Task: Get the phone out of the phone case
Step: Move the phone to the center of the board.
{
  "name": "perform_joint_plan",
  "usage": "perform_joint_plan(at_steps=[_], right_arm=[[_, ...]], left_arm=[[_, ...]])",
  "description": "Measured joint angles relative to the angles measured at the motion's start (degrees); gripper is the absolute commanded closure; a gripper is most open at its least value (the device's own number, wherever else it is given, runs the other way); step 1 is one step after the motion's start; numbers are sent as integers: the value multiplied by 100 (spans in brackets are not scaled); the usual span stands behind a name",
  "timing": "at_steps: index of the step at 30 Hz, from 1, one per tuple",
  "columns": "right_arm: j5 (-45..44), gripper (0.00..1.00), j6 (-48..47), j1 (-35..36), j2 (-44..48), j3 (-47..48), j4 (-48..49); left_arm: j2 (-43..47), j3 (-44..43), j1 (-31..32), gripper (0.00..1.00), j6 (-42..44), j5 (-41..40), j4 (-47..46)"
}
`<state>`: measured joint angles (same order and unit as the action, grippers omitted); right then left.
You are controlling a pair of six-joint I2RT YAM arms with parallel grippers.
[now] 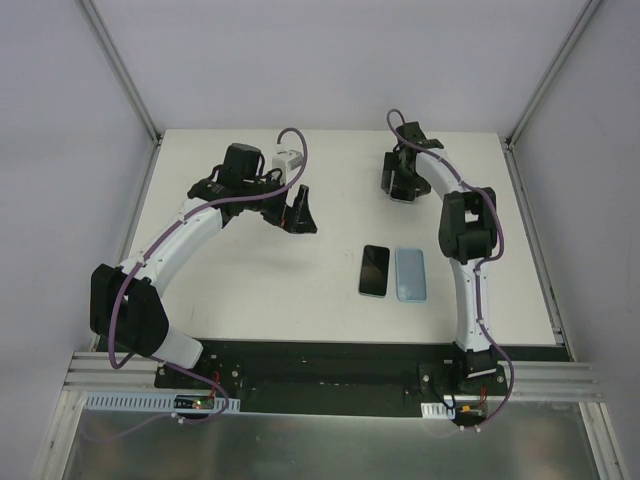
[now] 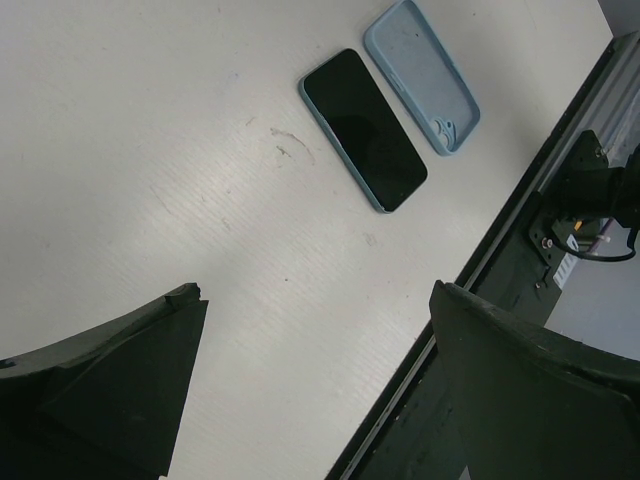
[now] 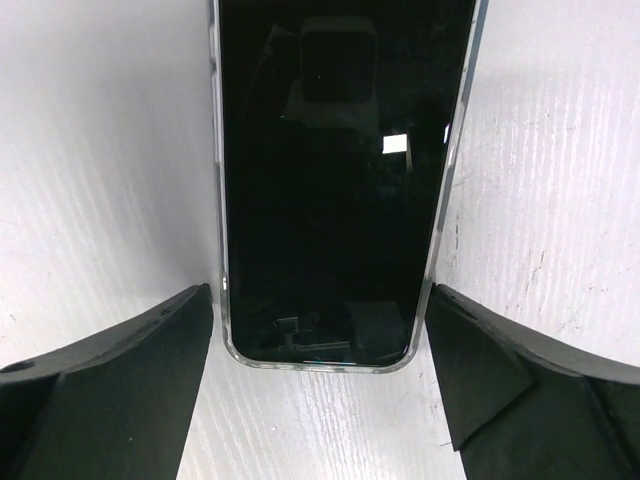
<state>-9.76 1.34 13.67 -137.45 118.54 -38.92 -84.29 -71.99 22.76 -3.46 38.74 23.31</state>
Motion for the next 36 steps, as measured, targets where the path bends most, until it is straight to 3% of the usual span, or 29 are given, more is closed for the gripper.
perform_joint_plan(at_steps=[7, 22, 36], right_arm=[[83, 38, -83, -24, 2, 4, -50], [691, 53, -704, 400, 929, -1534, 433], [1032, 56, -1325, 1617, 1040, -1665, 306]], left_arm=[[0, 0, 0, 1, 9, 11, 2], [2, 4, -96, 1, 162, -24, 28], [918, 894, -981, 1, 866, -188, 487]])
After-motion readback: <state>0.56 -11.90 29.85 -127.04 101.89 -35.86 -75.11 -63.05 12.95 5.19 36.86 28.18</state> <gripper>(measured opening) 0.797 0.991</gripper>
